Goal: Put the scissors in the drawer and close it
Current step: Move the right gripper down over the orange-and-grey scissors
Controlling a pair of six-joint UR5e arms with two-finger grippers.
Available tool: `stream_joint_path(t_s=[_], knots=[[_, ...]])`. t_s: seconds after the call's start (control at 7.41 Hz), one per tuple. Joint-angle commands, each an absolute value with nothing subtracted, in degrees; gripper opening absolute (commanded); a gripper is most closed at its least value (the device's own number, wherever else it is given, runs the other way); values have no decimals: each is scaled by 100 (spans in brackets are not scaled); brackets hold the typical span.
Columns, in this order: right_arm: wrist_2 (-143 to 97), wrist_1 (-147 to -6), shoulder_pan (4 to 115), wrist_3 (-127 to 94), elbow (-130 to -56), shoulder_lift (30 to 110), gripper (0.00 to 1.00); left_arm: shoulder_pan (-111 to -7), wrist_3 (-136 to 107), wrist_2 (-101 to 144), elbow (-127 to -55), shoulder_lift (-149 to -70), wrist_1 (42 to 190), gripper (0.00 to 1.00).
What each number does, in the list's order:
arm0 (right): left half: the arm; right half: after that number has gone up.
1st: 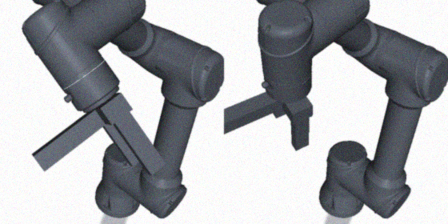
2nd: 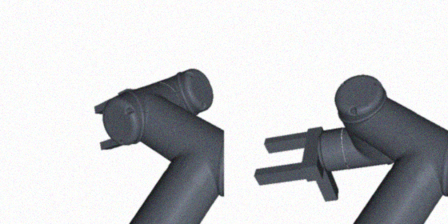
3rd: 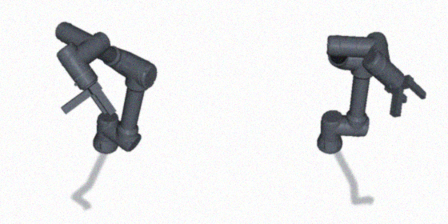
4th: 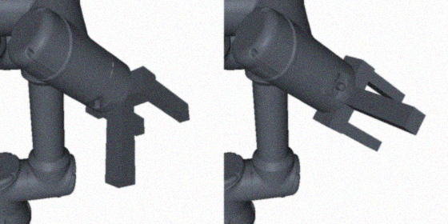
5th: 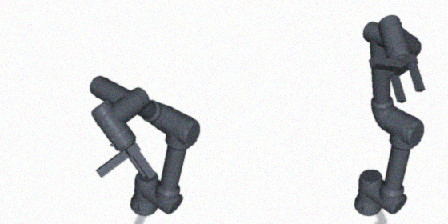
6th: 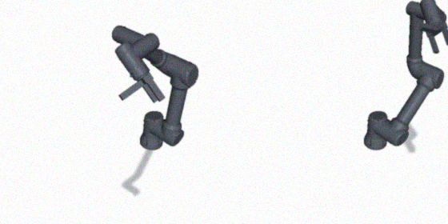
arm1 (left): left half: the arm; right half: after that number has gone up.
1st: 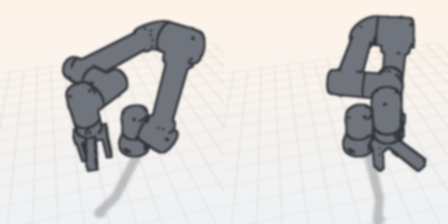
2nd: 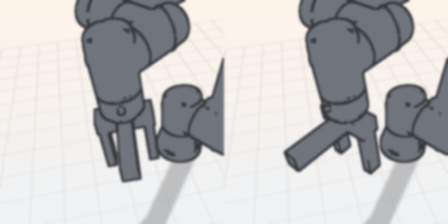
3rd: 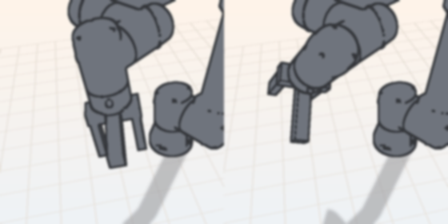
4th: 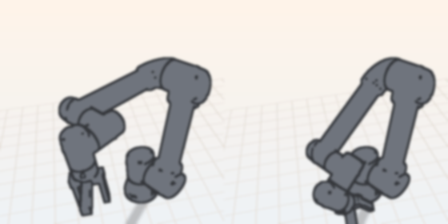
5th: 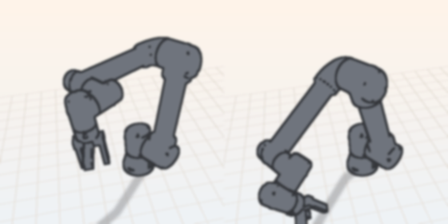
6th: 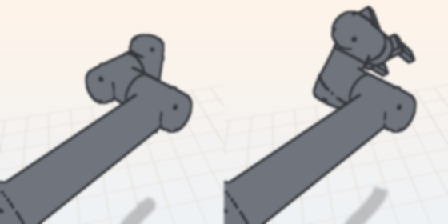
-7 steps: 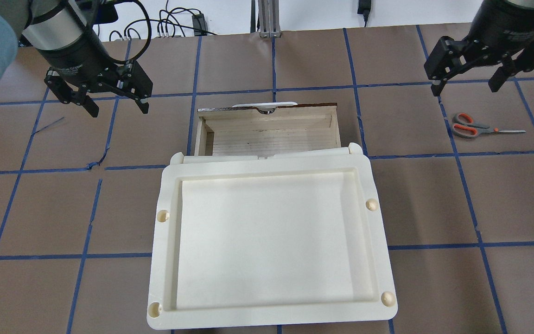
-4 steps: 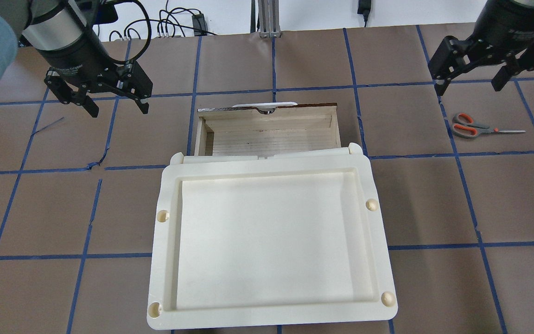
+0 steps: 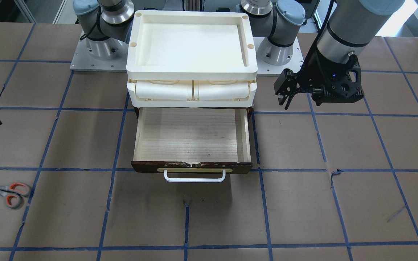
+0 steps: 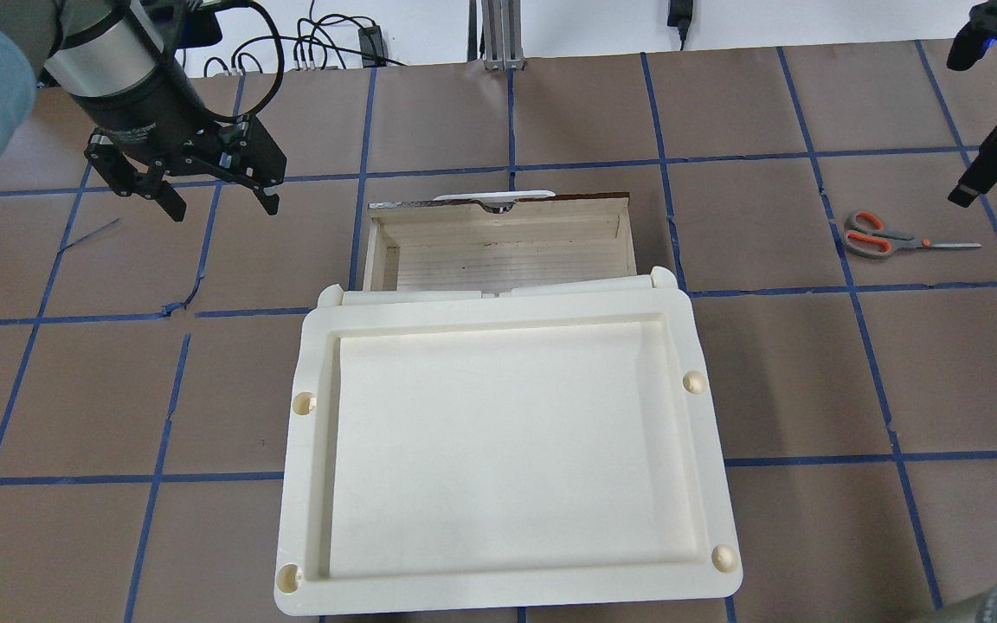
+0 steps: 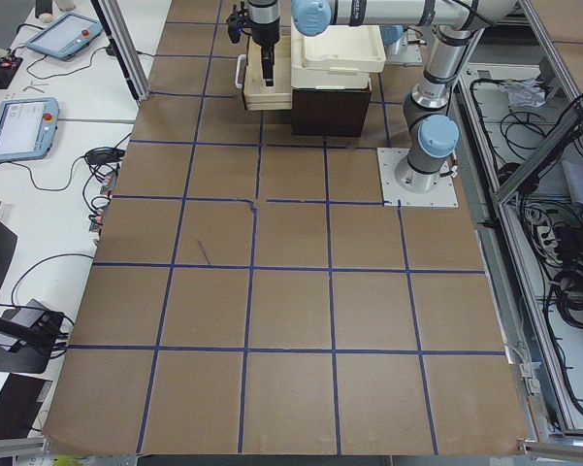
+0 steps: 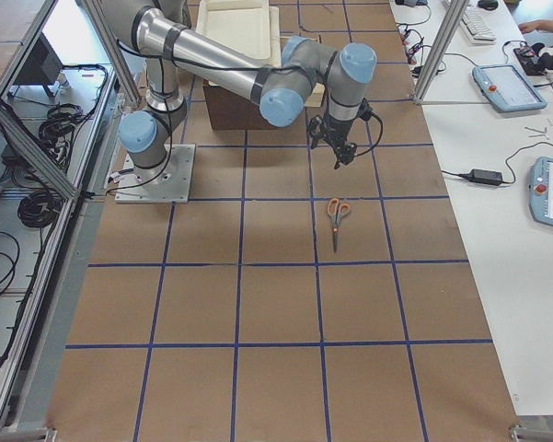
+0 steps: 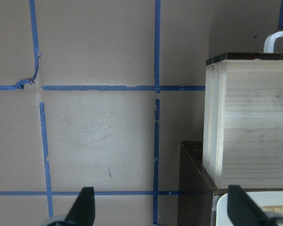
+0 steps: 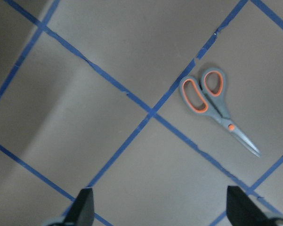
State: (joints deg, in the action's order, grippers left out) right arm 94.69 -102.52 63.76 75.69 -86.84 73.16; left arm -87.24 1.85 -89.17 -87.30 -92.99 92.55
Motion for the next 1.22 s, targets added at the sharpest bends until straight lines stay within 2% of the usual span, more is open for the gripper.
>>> stream_joint_path(t_s=[0.0,0.41,1.08], knots=[[9406,-11721,6075,8883,-9296,6927,100,-8719,185,-8912,-8728,-9299,9255,100],[8448,-12530,5555,10871,-9650,6313,100,-8719,185,-8921,-8736,-9299,9255,100],[8543,-12893,5625,11065,-9695,5968,99,-8719,185,-8938,-8728,-9281,9264,100]])
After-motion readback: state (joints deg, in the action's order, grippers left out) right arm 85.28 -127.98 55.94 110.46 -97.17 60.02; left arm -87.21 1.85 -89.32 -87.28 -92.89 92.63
